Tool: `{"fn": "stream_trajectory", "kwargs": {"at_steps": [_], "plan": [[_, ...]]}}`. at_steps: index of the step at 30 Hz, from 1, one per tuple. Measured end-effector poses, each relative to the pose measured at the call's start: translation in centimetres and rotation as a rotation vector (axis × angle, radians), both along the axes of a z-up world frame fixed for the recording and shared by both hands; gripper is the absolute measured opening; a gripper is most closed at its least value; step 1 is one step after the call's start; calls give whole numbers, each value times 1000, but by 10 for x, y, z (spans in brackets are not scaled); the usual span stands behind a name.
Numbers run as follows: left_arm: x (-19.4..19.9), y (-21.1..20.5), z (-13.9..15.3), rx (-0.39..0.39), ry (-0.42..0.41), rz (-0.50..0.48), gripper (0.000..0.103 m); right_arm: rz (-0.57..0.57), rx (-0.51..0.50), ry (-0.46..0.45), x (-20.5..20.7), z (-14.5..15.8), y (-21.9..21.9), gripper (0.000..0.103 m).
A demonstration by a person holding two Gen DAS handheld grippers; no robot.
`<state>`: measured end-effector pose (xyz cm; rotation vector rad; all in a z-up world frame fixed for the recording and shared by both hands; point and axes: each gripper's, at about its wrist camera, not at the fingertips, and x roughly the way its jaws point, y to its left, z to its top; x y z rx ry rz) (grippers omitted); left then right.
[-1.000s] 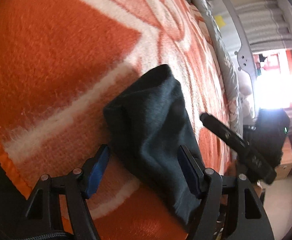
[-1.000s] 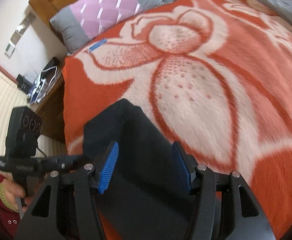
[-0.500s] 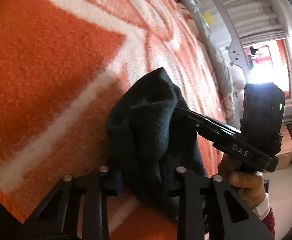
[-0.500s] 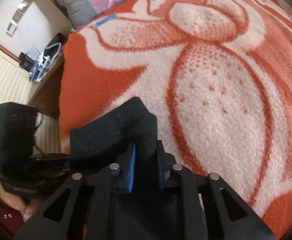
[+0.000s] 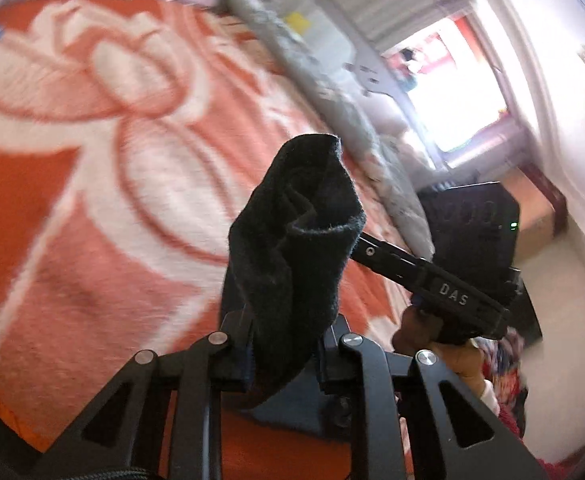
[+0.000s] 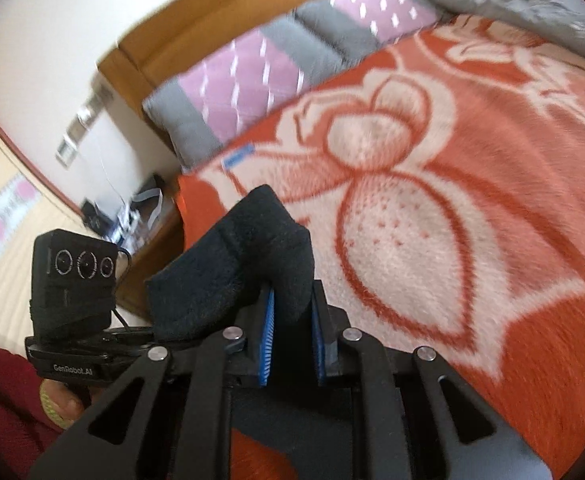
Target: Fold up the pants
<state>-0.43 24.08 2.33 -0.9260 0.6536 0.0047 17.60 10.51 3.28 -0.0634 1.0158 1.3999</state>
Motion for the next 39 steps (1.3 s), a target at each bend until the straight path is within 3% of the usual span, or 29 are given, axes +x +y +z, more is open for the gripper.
{"fn": "stream_trajectory", "kwargs": {"at_steps": [6, 13, 25, 39], "plan": [[22, -58, 41, 76, -68, -156, 20, -120, 140, 6, 1, 24, -76, 18], [48, -134, 56, 137, -86, -332, 20, -279, 244, 46, 3, 19, -161, 18], [82, -230, 33, 224, -20, -538, 20, -466, 284, 92, -5, -18, -257, 18], [107, -303, -27, 303, 53, -675, 22, -631, 189, 127, -16, -70, -315, 19]]}}
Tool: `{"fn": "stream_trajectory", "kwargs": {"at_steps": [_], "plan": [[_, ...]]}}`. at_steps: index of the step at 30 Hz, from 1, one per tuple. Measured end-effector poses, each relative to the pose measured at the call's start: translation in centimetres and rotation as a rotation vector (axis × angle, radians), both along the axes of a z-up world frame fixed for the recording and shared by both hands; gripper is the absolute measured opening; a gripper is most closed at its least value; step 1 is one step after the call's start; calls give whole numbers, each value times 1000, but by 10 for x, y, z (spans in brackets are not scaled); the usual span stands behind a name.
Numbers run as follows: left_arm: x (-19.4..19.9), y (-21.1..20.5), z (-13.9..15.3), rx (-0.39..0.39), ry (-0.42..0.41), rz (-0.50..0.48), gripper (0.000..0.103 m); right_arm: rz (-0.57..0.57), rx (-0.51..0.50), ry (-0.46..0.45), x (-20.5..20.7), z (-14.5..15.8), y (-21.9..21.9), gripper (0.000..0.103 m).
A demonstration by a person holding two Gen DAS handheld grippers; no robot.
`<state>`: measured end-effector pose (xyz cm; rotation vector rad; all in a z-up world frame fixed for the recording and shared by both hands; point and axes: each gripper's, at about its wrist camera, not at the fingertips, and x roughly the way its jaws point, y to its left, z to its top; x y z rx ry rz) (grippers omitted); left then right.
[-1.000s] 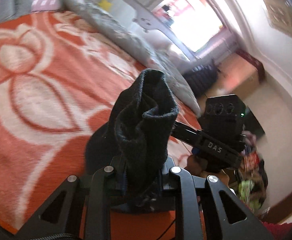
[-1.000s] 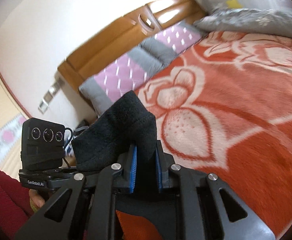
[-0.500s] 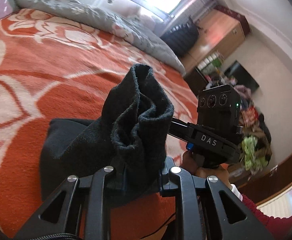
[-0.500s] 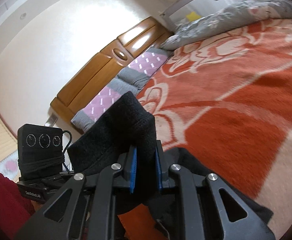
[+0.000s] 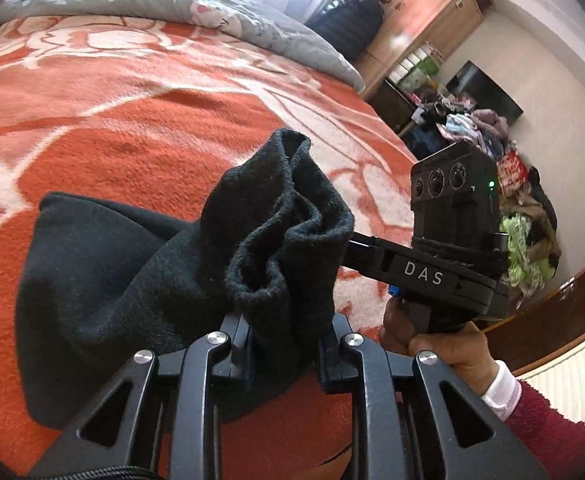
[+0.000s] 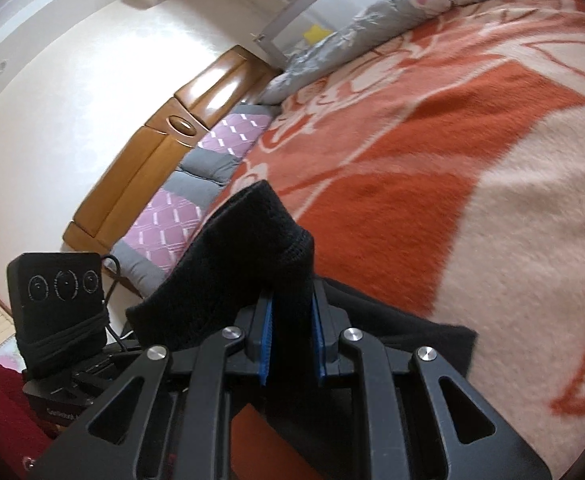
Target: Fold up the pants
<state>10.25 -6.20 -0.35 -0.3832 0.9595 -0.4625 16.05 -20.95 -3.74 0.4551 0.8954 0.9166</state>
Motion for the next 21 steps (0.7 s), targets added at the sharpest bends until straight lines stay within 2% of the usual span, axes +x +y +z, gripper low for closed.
{"fn": "stream_trajectory", "kwargs": {"at_steps": [3, 4, 8, 12, 15, 21], "plan": [[5, -11, -8, -1, 8, -30, 28, -32, -31, 9, -1, -5, -7, 20], [7, -12, -11, -3, 9, -38, 31, -46, -55, 6, -2, -6, -9, 23], [10, -24, -23, 5, 20, -80, 38, -118, -124, 42, -6, -14, -23, 23], [7, -27, -28, -24, 27, -117, 58, -175, -193, 58, -16, -15, -37, 27], [3, -27, -28, -47, 30, -147, 60, -248, -251, 72, -24, -14, -49, 43], [-10, -13, -12, -70, 2, -181, 61, -341, -246, 74, -37, 1, -67, 48]]}}
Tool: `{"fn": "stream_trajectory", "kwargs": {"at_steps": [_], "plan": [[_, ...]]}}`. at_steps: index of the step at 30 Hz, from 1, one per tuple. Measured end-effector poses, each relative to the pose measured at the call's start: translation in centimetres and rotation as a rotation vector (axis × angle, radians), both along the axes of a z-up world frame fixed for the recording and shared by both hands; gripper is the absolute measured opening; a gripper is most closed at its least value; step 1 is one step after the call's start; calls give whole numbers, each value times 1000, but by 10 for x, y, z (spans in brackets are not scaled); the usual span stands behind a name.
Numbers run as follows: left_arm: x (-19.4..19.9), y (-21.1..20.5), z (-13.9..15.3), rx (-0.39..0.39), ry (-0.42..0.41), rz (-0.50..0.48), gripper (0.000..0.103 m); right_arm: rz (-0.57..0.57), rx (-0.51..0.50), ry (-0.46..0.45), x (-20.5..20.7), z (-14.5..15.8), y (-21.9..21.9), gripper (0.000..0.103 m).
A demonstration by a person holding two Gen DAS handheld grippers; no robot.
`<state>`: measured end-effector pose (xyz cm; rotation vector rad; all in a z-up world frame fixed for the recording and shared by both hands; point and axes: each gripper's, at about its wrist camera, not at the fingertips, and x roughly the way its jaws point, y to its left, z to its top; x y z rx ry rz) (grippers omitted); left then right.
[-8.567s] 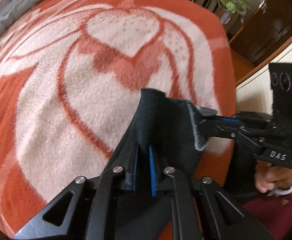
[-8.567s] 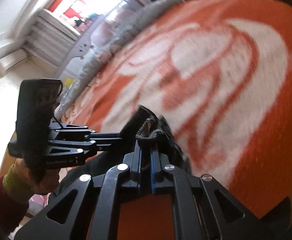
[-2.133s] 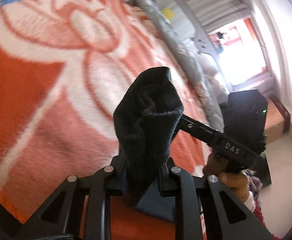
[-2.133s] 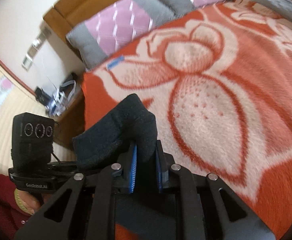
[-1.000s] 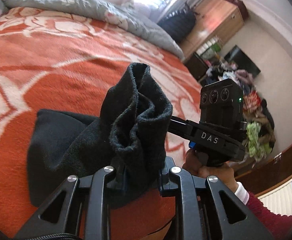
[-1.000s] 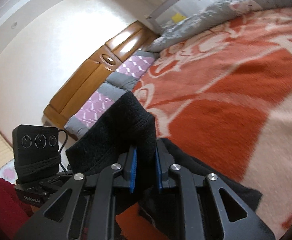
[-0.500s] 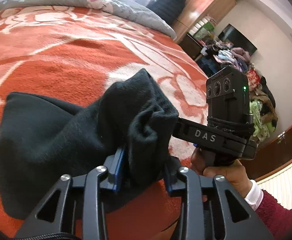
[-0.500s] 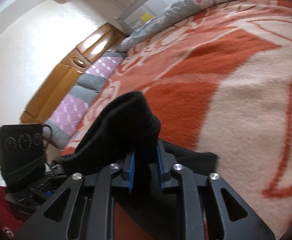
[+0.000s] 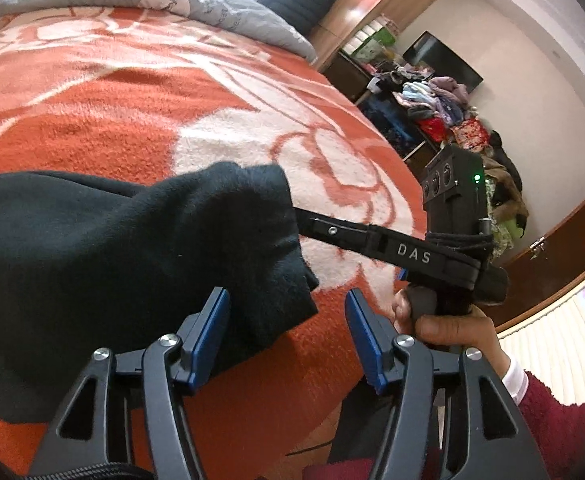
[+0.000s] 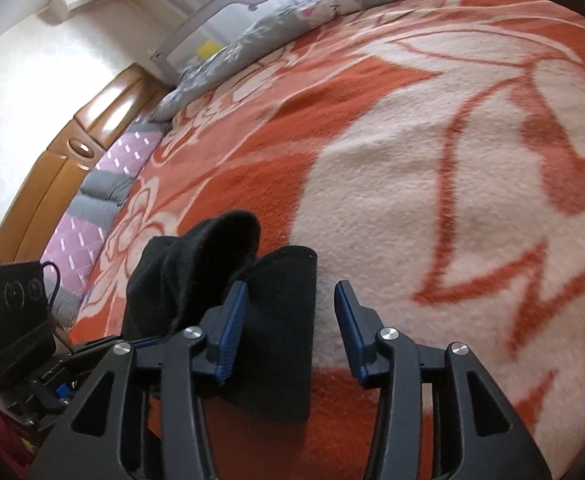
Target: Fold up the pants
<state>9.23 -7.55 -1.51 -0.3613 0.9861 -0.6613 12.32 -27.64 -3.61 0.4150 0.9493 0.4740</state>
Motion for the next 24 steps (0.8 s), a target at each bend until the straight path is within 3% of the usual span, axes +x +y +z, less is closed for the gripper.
{"fn": "stream_trajectory", "kwargs": {"at_steps": [7, 15, 20, 24], "plan": [[-15, 40, 23, 0, -38, 64, 66, -39, 10, -98, -8, 43, 6, 61], [-9, 104, 40, 123, -77, 265, 80, 6, -68, -217, -17, 85, 55, 68], [9, 136, 28, 152, -22, 351, 81, 22, -169, -231, -20, 82, 80, 73], [24, 143, 12, 164, 30, 383, 81, -7, -248, -188, -19, 65, 86, 73]]}}
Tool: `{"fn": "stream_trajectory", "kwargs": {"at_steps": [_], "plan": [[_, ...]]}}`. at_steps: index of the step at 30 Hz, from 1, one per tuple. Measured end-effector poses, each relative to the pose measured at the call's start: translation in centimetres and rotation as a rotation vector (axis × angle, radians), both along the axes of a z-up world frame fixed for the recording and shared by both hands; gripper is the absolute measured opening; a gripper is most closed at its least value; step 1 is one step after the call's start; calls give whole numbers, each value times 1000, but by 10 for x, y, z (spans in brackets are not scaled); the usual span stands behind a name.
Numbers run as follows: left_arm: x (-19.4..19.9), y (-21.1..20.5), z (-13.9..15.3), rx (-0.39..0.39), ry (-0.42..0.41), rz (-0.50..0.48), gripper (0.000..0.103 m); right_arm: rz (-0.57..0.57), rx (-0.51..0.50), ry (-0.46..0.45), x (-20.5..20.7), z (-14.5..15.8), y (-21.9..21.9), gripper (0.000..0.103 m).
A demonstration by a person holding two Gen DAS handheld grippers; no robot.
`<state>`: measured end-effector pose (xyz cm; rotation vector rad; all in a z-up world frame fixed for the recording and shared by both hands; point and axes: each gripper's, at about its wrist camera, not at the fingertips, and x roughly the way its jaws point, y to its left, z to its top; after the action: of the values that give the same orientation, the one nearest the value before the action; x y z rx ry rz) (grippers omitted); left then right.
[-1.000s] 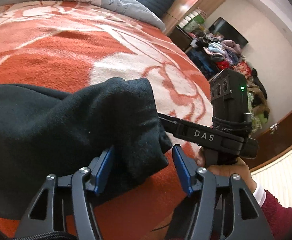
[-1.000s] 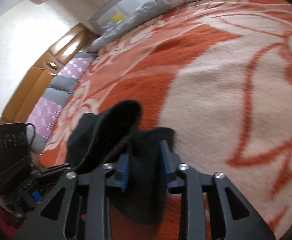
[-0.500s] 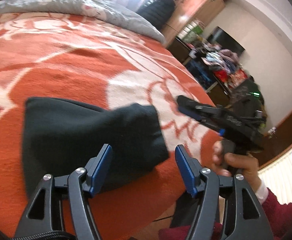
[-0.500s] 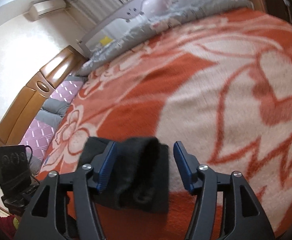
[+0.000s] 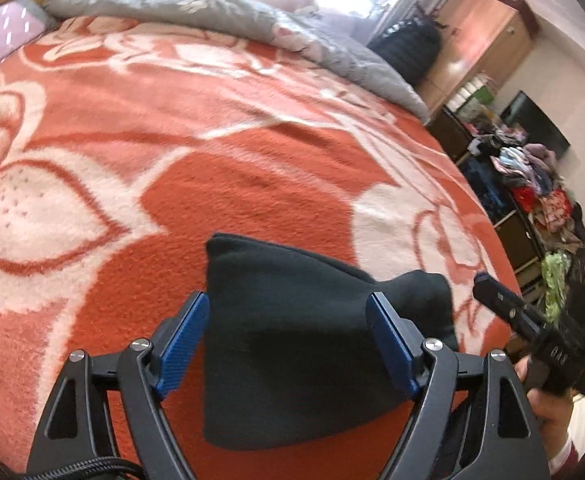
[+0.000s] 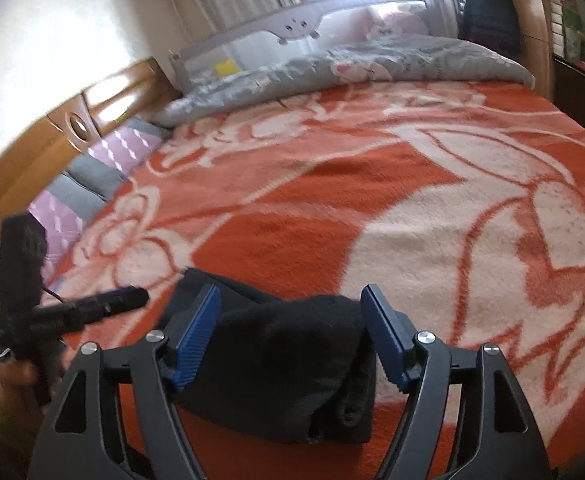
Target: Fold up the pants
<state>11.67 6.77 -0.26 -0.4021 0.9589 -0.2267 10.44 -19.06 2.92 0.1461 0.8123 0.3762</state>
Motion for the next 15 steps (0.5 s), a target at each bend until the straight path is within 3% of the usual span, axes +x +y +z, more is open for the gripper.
{"fn": "stream_trajectory", "kwargs": {"at_steps": [7, 15], "plan": [[10, -13, -21, 10, 28, -14, 81, -28, -34, 93, 1, -36, -3, 73], [32, -9, -53, 80, 86, 60, 81, -57, -159, 161, 3, -69, -11, 73]]}}
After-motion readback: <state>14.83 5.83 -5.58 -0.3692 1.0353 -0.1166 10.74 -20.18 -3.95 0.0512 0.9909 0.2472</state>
